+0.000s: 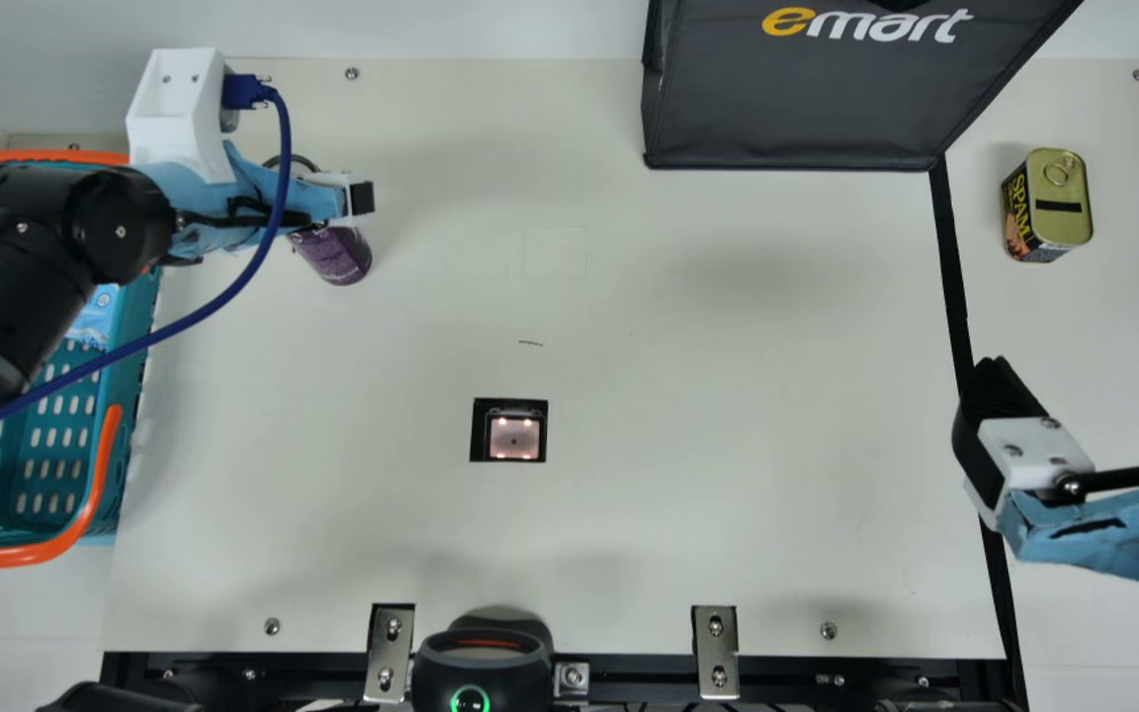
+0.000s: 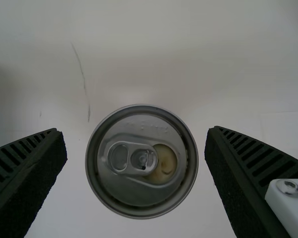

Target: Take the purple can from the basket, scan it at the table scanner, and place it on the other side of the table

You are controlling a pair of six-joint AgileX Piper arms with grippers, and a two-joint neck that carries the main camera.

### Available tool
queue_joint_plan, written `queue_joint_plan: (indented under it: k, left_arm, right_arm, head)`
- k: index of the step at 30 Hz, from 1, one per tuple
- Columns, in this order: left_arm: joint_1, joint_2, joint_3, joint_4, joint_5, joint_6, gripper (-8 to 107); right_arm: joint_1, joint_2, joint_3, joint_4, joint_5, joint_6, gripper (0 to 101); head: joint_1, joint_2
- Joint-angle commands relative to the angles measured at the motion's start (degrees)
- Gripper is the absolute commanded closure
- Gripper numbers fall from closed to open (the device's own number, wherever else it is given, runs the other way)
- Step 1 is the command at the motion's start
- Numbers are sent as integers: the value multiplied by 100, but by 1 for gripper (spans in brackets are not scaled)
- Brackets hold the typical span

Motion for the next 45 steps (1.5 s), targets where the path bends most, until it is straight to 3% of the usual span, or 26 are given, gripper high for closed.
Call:
queue_joint_plan:
  k: [1,2,17,33,45]
  left_arm:
    - [-10,36,-8,28,-5,-9,9]
    - [-12,56,-12,39,-3,-4,9]
    - [-78,-177,120,89,-44,72,107]
    - [-528,-1188,547,417,248,-710,107]
    - [-1311,-1616,675,899,449,-1737,107]
  right_arm:
    - [0,0,0,0,0,0,6]
    - [0,0,0,0,0,0,6]
    - [0,0,0,0,0,0,6]
    - [0,0,0,0,0,0,6]
    - [0,0,0,0,0,0,6]
  head:
    - [-166,0]
    - [-166,0]
    - [-166,0]
    - [-166,0]
    - [-166,0]
